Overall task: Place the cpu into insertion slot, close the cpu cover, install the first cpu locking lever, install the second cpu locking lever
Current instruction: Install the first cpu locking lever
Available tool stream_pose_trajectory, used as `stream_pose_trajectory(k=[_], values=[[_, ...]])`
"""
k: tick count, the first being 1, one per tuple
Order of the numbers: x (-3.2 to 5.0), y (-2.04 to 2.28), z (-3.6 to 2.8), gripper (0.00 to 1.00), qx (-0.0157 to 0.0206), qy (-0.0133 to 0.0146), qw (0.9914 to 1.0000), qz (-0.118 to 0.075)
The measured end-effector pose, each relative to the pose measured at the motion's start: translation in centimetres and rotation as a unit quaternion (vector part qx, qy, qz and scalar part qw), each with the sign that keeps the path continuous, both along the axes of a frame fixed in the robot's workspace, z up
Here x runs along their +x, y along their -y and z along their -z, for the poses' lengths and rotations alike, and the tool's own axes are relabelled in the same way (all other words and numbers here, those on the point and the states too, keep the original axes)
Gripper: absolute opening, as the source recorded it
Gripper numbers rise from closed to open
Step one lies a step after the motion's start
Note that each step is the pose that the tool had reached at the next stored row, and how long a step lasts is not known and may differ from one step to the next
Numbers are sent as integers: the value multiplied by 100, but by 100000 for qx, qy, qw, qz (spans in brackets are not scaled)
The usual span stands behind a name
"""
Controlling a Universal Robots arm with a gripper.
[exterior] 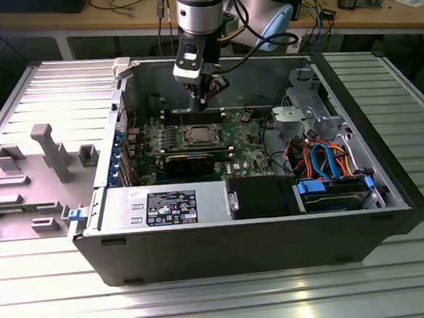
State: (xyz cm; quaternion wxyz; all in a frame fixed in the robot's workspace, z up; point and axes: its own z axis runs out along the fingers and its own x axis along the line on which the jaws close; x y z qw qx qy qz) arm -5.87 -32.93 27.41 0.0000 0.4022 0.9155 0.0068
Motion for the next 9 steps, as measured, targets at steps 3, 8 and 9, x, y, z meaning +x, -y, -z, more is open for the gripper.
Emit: stream_pose_trajectory(k=[3, 8, 9], values=[[0, 0, 0, 11, 2, 2, 99995, -973], [0, 0, 0, 11, 4, 1, 99908, -4299], [0, 0, 0, 11, 3, 2, 99879, -4921]])
